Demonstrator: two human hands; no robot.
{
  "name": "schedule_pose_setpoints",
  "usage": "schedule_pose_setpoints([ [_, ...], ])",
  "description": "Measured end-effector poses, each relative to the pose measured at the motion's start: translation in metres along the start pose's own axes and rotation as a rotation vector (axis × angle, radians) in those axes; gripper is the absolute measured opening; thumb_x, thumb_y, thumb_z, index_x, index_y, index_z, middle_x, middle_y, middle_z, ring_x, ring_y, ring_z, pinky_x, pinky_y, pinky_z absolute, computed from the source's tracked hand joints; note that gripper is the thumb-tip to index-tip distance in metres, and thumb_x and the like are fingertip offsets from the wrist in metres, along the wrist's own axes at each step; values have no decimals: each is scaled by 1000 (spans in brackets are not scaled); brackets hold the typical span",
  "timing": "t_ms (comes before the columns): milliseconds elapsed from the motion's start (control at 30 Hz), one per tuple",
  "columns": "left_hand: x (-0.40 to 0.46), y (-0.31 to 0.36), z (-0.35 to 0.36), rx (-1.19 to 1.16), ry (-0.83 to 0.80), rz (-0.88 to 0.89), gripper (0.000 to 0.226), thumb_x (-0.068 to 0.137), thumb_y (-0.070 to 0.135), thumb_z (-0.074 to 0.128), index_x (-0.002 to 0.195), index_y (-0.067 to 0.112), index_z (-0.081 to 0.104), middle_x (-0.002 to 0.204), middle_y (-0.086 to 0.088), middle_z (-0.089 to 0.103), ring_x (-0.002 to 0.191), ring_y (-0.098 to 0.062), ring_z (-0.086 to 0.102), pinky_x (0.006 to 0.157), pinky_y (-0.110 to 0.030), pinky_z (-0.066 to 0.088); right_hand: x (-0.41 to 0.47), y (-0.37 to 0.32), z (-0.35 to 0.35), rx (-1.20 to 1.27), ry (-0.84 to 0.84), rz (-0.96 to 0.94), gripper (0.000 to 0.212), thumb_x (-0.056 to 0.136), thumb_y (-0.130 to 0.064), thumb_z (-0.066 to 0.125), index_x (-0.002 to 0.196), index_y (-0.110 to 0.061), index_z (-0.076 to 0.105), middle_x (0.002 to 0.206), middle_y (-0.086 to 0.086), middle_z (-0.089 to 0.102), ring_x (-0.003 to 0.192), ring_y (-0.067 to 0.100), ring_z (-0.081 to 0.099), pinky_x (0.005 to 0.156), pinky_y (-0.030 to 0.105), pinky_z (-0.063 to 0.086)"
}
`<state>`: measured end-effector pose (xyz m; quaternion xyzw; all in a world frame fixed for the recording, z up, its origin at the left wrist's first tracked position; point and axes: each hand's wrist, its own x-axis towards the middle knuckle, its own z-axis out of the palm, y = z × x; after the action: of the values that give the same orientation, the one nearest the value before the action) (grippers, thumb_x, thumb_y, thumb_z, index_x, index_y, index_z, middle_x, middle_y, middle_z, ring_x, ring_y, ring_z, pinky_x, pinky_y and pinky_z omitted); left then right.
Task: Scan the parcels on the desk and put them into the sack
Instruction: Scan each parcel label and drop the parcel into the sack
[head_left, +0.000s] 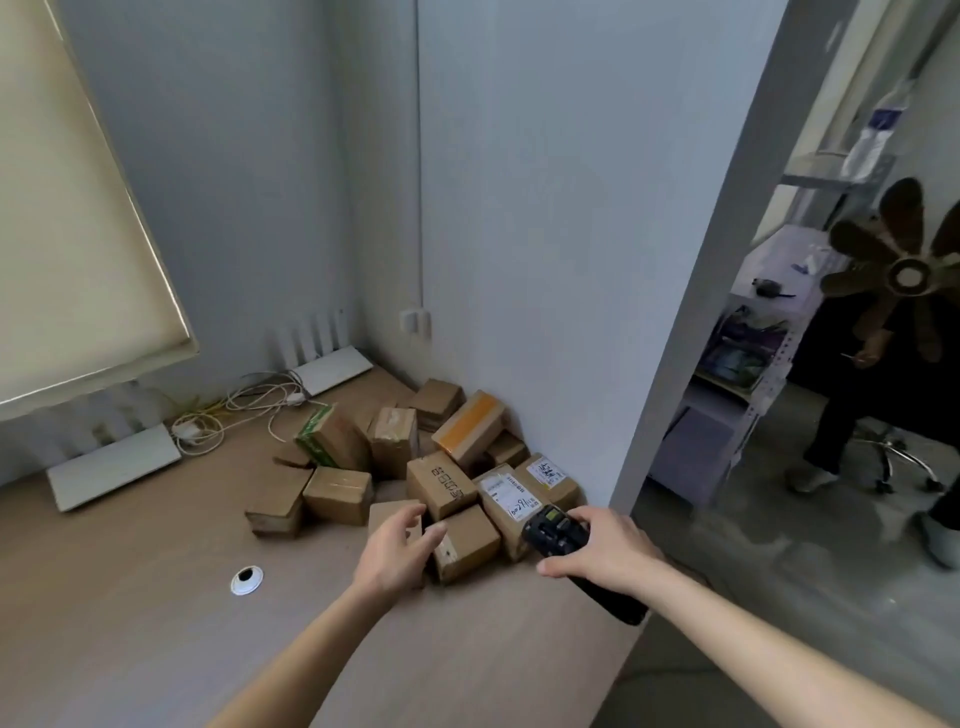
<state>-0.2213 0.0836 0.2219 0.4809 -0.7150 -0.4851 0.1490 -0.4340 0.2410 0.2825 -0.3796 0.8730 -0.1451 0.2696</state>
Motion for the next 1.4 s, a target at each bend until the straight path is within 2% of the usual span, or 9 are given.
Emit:
schedule_pose_setpoints([
  [300,87,-67,7,-23,142,-285,55,98,37,61,148,21,46,145,-8,52,133,-24,48,110,-40,41,169,-54,55,-137,-256,-200,96,58,-67,88,143,-36,54,136,-8,64,123,17,59,99,36,52],
  [433,111,-114,14,-23,262,-420,57,98,39,59,149,20,44,146,-8,50,132,-24,50,109,-39,42,236,-86,103,-233,-330,-339,92,56,-67,88,138,-35,58,128,-5,68,117,20,61,95,43,56],
  [600,133,-172,32,-134,347,-619,67,95,50,58,152,22,39,147,-13,48,133,-29,49,110,-43,41,291,-136,157,-440,-387,-562,83,66,-58,90,138,-28,60,126,-2,68,117,22,62,90,36,54],
  [733,145,-197,49,-464,351,-825,69,94,55,55,151,22,35,135,-13,55,112,-31,60,86,-39,55,322,-170,195,-587,-419,-648,77,64,-60,90,127,-23,66,119,1,70,108,23,65,83,35,54],
  [800,147,-203,57,-606,337,-873,66,96,53,53,151,21,35,130,-10,58,105,-27,63,75,-36,54,333,-182,211,-644,-433,-651,80,63,-64,89,126,-22,66,118,2,71,107,24,65,83,35,54],
  [867,150,-207,63,-690,303,-887,62,96,55,52,145,19,41,119,-8,63,94,-24,65,77,-37,54,341,-189,221,-660,-451,-642,88,59,-68,89,130,-23,65,122,3,70,111,26,65,91,40,56],
  [1000,160,-210,66,-831,264,-878,40,99,55,48,111,18,58,105,-2,67,88,-18,66,96,-47,53,350,-188,231,-660,-536,-617,96,58,-68,90,137,-22,62,128,3,69,118,25,63,100,43,54],
  [1267,144,-200,52,-969,366,-864,38,103,47,47,122,16,53,107,-6,64,90,-24,70,86,-48,59,336,-177,215,-430,-580,-588,82,68,-61,89,133,-23,57,121,-2,62,108,17,58,89,34,50],
  [1400,127,-186,25,-962,456,-767,32,102,38,52,124,16,50,113,-3,58,96,-24,66,81,-44,60,309,-184,191,-276,-580,-544,78,63,-63,90,123,-26,56,115,-5,62,104,16,61,95,40,54],
])
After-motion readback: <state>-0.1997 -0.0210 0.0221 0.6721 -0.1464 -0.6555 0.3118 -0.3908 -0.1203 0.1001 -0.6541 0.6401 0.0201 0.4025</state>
